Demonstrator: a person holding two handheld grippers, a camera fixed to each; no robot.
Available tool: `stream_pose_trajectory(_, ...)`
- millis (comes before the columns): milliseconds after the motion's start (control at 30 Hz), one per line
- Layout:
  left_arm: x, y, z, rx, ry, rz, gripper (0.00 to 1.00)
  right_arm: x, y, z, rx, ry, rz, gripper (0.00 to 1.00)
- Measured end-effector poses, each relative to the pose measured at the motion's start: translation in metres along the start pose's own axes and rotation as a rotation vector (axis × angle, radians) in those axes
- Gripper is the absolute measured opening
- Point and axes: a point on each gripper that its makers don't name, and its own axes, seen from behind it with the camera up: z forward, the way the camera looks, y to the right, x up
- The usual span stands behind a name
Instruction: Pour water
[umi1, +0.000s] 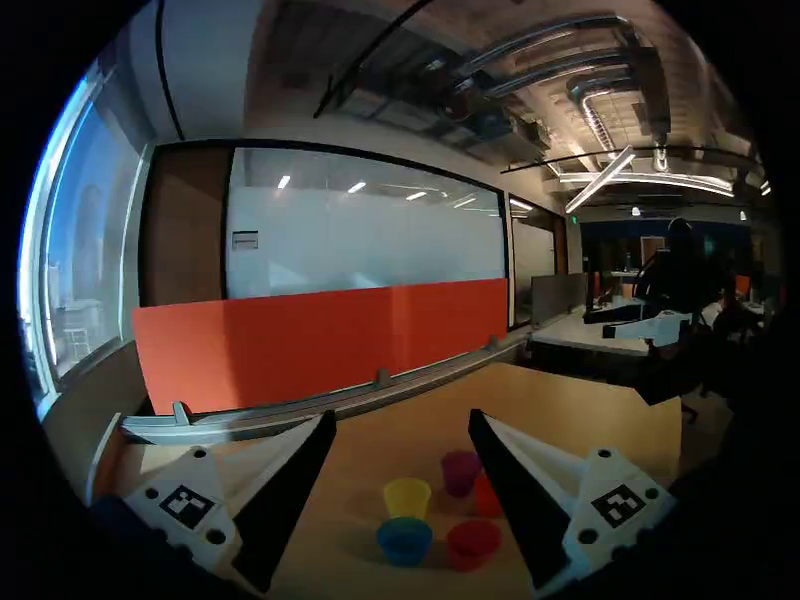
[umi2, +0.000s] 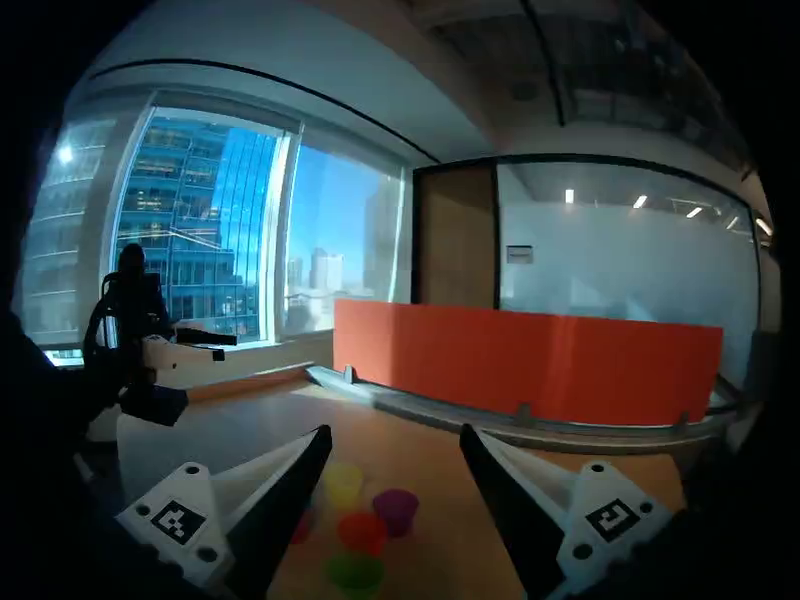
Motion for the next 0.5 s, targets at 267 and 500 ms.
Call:
stream_pose_trajectory(267,-0.024,-0.004,0.002,-0.027,-0.066,0.038,0.99,-0.031,-0.012,0.002,0.064,-0.102,-0.028,0.99)
stream_pose_trajectory(500,-0.048,-0.010,0.006,-0.041,-0.124,0.034,0.99,-0.058,-0.019,0.002,0.096,-0.184,-0.060,0.99)
